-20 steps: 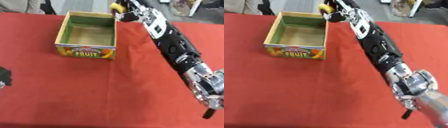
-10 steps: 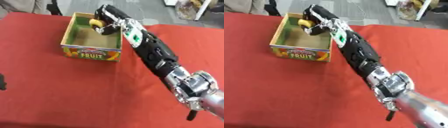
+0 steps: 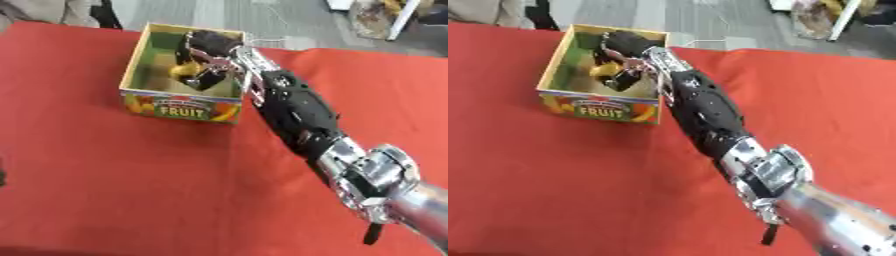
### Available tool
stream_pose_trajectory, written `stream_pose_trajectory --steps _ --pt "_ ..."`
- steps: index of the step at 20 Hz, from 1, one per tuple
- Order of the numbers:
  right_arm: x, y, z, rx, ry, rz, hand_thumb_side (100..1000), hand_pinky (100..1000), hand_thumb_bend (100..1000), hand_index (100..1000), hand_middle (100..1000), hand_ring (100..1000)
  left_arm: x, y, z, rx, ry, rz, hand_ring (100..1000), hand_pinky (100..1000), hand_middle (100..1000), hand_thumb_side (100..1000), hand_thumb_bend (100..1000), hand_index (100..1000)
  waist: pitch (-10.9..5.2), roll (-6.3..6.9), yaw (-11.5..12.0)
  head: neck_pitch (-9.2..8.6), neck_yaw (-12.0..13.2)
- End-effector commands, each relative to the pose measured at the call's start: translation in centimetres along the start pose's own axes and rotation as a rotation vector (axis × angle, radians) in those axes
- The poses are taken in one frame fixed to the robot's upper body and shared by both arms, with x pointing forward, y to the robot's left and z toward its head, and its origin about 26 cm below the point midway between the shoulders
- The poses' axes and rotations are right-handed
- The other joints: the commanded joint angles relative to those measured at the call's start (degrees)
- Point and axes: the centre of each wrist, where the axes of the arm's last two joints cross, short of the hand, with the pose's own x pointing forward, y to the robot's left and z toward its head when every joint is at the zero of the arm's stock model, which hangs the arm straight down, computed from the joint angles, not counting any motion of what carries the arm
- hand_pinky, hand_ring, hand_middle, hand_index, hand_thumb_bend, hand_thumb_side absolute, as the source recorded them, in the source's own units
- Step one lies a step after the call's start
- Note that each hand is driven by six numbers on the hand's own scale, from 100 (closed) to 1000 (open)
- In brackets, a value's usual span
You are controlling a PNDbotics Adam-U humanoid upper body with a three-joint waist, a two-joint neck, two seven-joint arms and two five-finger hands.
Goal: Pick up objects on the table and place them in the box.
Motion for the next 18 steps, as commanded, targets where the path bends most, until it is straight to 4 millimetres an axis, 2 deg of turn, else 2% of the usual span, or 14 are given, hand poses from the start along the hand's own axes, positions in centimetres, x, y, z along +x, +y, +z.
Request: stream_pose_trajectory --steps 1,2,4,5,8,12,13,15,16,17,18 --pt "-0.5 -1.7 0.0 -0.023 0.010 0.045 207 593 361 735 717 674 0.9 0.1 -0.3 -0.006 -0.031 -0.013 491 487 504 379 424 500 -0.89 0.37 0.0 -0.73 -0.3" --pt "-0.5 -1.7 0.1 -0.032 0.015 0.047 336 652 495 784 782 739 0.9 0.1 -0.3 -0.005 -0.031 -0.013 491 487 504 378 424 500 -0.91 0.35 -0.1 -0.77 -0.3" --pt "-0.5 -1.8 0.1 -0.058 0.025 0.051 487 737 593 861 873 823 0.9 0.1 -0.3 -0.005 -0.031 -0.013 491 487 504 378 425 499 -0.93 0.32 -0.2 -0.88 -0.3" --pt "-0.6 -1.9 0.1 -0.073 0.031 0.054 524 794 625 906 923 877 0.9 0.1 -0.3 -0.005 -0.031 -0.012 491 487 504 378 426 499 -0.95 0.31 -0.2 -0.93 -0.3" --pt "-0.7 -2.1 0.2 -0.116 0.040 0.055 540 860 665 954 969 935 0.9 0.2 -0.3 -0.004 -0.030 -0.013 491 487 504 379 427 499 -1.02 0.29 -0.5 -1.05 -0.3" --pt "-0.8 -2.5 0.3 -0.193 0.049 0.039 541 851 651 942 957 924 0.9 0.2 -0.3 -0.005 -0.029 -0.013 490 486 504 379 428 499 -1.13 0.38 -0.8 -1.14 -0.2" --pt "-0.8 -2.7 0.4 -0.223 0.053 0.034 527 832 621 923 927 907 0.9 0.2 -0.3 -0.004 -0.028 -0.013 490 486 504 379 429 499 -1.14 0.41 -1.0 -1.15 -0.1" --pt "-1.0 -3.3 0.6 -0.313 0.077 0.005 434 745 561 842 803 817 0.9 0.2 -0.3 -0.001 -0.026 -0.014 490 486 503 378 429 499 -1.21 0.48 -1.5 -1.19 0.1" --pt "-1.1 -3.6 0.7 -0.373 0.104 -0.020 349 661 509 744 676 724 0.8 0.3 -0.2 0.001 -0.024 -0.014 490 486 503 378 429 499 -1.27 0.52 -1.8 -1.18 0.2" --pt "-1.3 -3.8 0.8 -0.428 0.128 -0.059 299 581 223 657 553 604 0.8 0.3 -0.2 0.003 -0.022 -0.014 490 486 503 378 429 499 -1.33 0.55 -2.1 -1.15 0.4" --pt "-1.6 -3.9 1.1 -0.484 0.162 -0.118 150 523 321 591 485 547 0.7 0.3 -0.1 0.006 -0.019 -0.014 490 486 503 378 430 499 -1.43 0.58 -2.5 -1.08 0.6"
